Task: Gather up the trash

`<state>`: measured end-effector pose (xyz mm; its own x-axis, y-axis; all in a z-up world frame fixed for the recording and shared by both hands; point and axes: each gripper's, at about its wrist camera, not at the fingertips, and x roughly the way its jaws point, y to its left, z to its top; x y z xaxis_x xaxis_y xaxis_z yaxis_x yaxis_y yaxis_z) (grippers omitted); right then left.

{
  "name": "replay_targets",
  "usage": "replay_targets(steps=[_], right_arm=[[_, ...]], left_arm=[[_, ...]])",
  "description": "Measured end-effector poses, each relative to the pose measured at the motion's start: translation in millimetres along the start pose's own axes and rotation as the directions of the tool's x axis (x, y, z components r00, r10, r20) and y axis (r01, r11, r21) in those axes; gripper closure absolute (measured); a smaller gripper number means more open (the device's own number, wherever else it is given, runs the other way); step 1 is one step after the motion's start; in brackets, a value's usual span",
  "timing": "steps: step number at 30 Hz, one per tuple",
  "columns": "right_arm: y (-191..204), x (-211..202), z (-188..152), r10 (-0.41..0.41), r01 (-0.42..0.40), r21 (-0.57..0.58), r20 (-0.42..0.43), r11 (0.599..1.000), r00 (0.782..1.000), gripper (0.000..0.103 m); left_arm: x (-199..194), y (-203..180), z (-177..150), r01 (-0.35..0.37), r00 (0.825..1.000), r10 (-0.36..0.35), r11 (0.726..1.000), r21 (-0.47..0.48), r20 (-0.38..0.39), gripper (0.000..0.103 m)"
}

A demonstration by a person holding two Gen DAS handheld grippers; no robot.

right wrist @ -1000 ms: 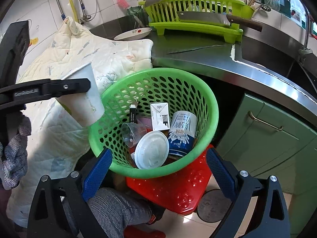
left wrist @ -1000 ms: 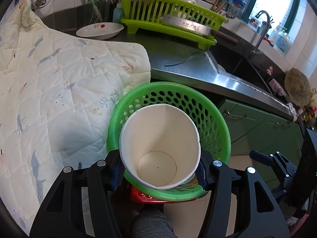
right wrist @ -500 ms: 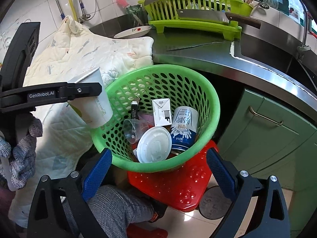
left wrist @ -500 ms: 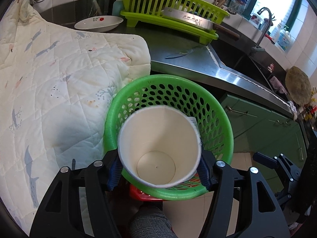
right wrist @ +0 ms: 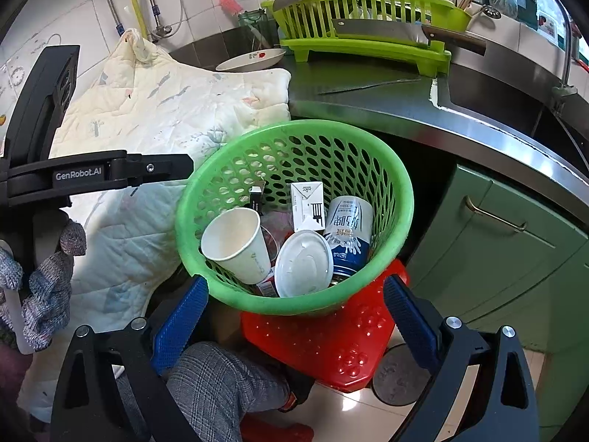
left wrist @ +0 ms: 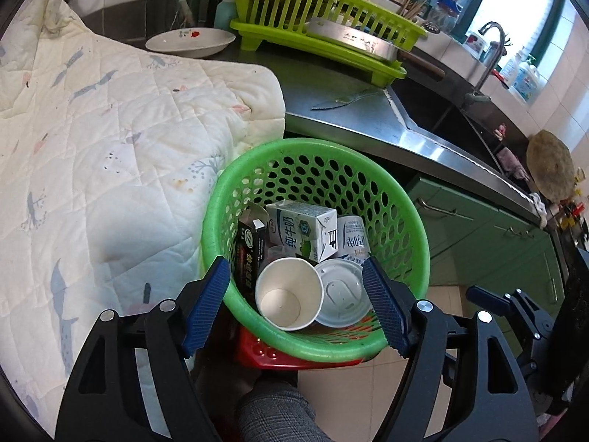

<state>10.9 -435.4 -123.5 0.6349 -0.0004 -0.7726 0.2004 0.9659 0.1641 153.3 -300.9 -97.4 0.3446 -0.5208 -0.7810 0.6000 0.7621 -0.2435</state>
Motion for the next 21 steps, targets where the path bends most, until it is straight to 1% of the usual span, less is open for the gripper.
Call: replay_targets(steps=[4,9,11,15,17,19,21], right_arm=[[6.1,-2.0,-1.1,0.001,-0.001,-0.003,0.004,1.000,1.000,0.010],[18.4,-7.6,-0.9,-0.004,0.005,-0.016,0.017,1.000,1.000,0.010],[23.3,-9.7,0.2,-0.005,0.006,-0.016,0.022,1.000,1.000,0.010],[33.5,-15.0,2.7,-0.008,0.009,-0.019,0.036,1.000,0.999,0.010],[40.4,-18.8,4.1,0.005,-0.005,-0.013,0.044,1.000,0.999,0.010],[46.0,-21.7,5.1,0.009,-0.009,-0.008,0.051,1.000,0.999,0.009],[51.9,-25.9,6.2,0.014,-0.013,-0.007,0.062,1.000,0.998,0.009]], left_arm=[[-14.9,3.3,-3.3,-0.018,0.999,0.018,1.000,0.014,0.027,0.023],[-37.4,13.7,-8.0,-0.047,0.997,0.046,0.999,0.009,0.061,0.022],[-46.0,18.0,-9.8,-0.060,0.995,0.060,0.998,0.003,0.076,0.017],[-67.1,28.7,-15.5,-0.093,0.990,0.093,0.996,-0.006,0.107,0.015],[-76.6,33.8,-18.8,-0.113,0.986,0.114,0.993,-0.013,0.119,0.011],[-88.2,41.0,-23.0,-0.138,0.981,0.140,0.990,-0.021,0.138,0.011],[-99.7,49.6,-27.7,-0.173,0.974,0.176,0.984,-0.035,0.145,0.007]])
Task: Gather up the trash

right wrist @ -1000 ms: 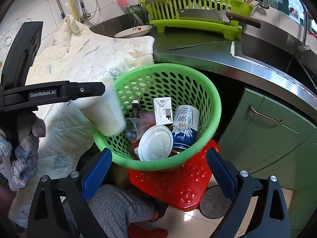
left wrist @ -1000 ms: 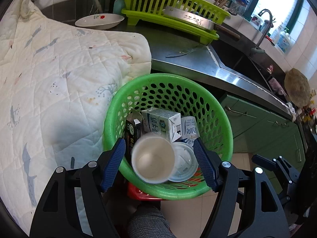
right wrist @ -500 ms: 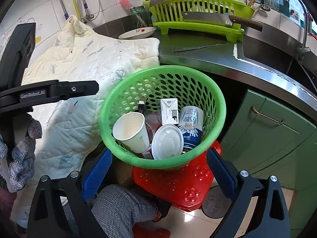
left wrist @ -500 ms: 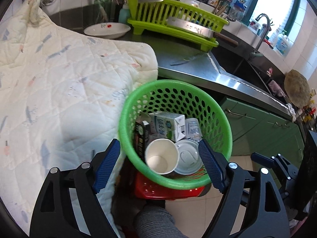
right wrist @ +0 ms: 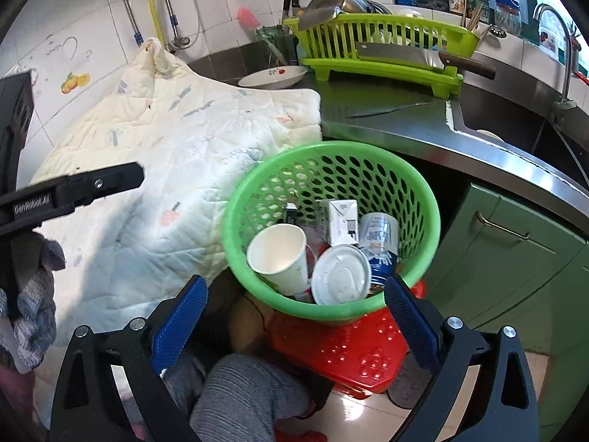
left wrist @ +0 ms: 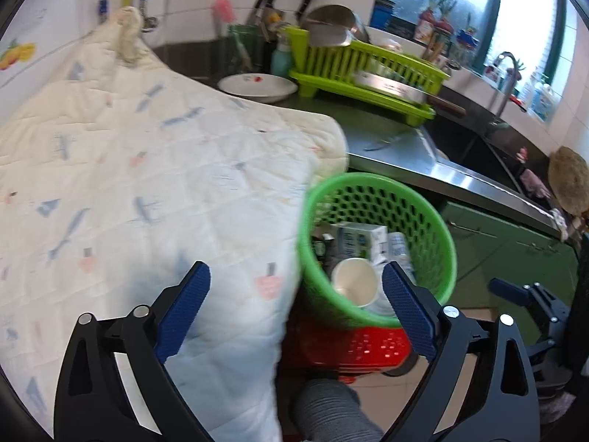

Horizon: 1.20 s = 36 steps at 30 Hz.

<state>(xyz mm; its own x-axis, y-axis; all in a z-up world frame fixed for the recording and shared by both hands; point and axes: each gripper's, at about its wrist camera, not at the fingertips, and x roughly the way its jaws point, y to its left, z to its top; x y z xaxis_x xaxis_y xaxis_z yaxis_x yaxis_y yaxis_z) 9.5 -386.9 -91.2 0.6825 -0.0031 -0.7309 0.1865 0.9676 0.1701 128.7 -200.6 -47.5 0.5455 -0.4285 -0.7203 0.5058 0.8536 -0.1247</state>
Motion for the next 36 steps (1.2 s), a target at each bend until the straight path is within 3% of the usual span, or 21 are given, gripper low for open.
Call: replay_targets(steps=[6,15,26,31,36], right_arm=[[23.9,-8.3,5.2,0.017,-0.017,0.002,0.019,1.000,1.000,0.009],[60.4,-14.3,6.8,0.004,-0.003,-0.028,0.036,1.000,0.999,0.009],[93.5,-37.8,6.5,-0.028,0.036,-0.063,0.122,0.997,0.992,0.008],[100.9,-41.5,2.7,-0.009,0.016,-0.061,0.125,0.998,0.992,0.007],[106.2,-46.6,0.4,-0.006,0.015,-0.067,0.137,0.998,0.991,0.007]], left_arm=[[-31.5,33.1,-12.7,-0.089,0.995,0.090,0.996,-0.033,0.035,0.005],[-78.2,80.4,-36.0,-0.153,0.983,0.163,0.982,-0.114,0.080,0.005],[-121.4,101.4,-62.7,-0.212,0.958,0.239,0.963,-0.168,0.160,0.005],[-133.3,98.8,-68.6,-0.282,0.933,0.306,0.948,-0.144,0.191,0.005],[-140.4,97.4,-73.9,-0.277,0.931,0.301,0.951,-0.140,0.206,0.005]])
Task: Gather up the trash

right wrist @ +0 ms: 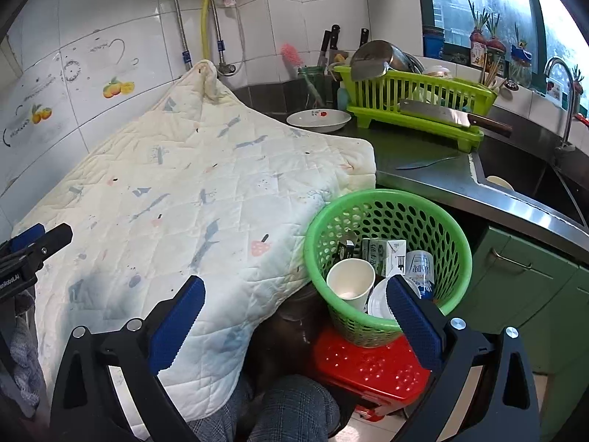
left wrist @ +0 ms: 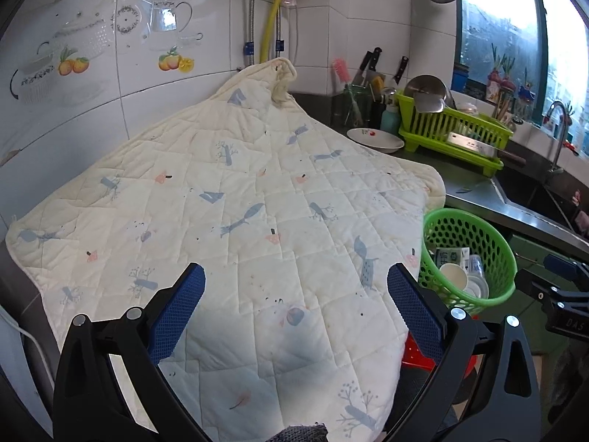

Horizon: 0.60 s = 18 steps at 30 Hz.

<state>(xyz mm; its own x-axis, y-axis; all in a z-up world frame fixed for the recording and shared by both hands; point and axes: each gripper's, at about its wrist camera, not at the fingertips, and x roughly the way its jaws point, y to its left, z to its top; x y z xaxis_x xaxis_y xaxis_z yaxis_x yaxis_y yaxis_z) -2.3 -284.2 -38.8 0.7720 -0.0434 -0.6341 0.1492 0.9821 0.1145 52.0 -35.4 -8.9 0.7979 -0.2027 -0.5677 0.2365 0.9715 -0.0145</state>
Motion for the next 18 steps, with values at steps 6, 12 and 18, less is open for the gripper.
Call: replay_targets(steps=[6,12,18], right_arm=[[0.7,-6.5,-0.7,-0.009,0.009,0.003,0.020,1.000,1.000,0.007],[1.6,-10.5,-0.7,-0.021,0.020,0.003,0.035,1.000,0.999,0.007],[3.8,-13.6,-0.1,-0.023,0.023,0.000,0.044,1.000,0.999,0.007]], left_arm=[[-7.6,0.6,-2.6,-0.005,0.999,0.005,1.000,-0.001,0.034,0.005],[-11.3,-0.4,-3.8,-0.008,0.999,0.008,1.000,0.002,0.049,0.005],[-11.0,-1.2,-6.2,-0.001,0.999,0.001,1.000,0.001,0.043,0.005]])
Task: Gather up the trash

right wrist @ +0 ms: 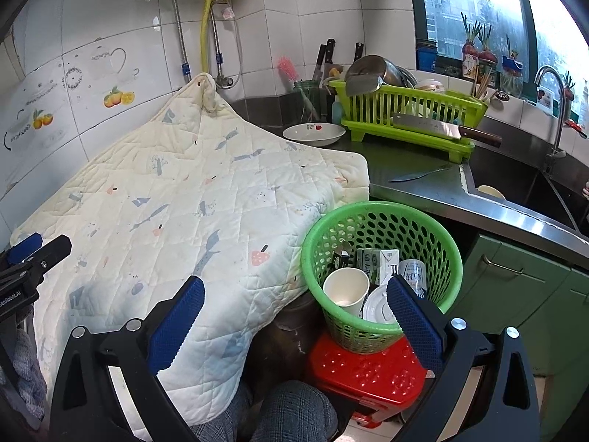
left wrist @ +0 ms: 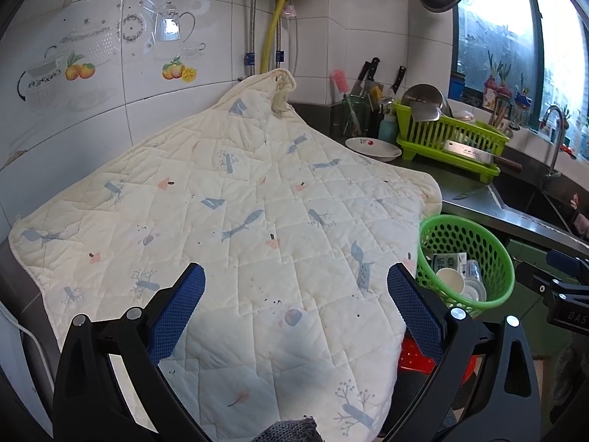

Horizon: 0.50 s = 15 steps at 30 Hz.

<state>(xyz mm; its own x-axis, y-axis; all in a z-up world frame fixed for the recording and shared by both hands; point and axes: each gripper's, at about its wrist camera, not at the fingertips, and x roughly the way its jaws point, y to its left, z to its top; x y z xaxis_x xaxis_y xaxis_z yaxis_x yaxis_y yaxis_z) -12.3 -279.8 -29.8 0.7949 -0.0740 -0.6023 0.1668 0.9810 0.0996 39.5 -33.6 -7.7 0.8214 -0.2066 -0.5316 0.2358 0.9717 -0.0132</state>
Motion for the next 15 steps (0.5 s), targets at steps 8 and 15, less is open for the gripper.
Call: replay_targets(steps=[8,15], right_arm=[[1.3,0.4,0.1,-0.002,0.002,0.002,-0.002,1.000,1.000,0.007],[3.5,1.0,-1.8,0.000,0.000,0.006,-0.005,1.000,1.000,0.007]], left_arm=[[1.5,-1.8,-1.9,-0.001,1.000,0.001,1.000,-0.001,-0.008,0.005],[2.4,-3.2,-4.3,-0.002,1.000,0.002,1.000,0.004,-0.015,0.005]])
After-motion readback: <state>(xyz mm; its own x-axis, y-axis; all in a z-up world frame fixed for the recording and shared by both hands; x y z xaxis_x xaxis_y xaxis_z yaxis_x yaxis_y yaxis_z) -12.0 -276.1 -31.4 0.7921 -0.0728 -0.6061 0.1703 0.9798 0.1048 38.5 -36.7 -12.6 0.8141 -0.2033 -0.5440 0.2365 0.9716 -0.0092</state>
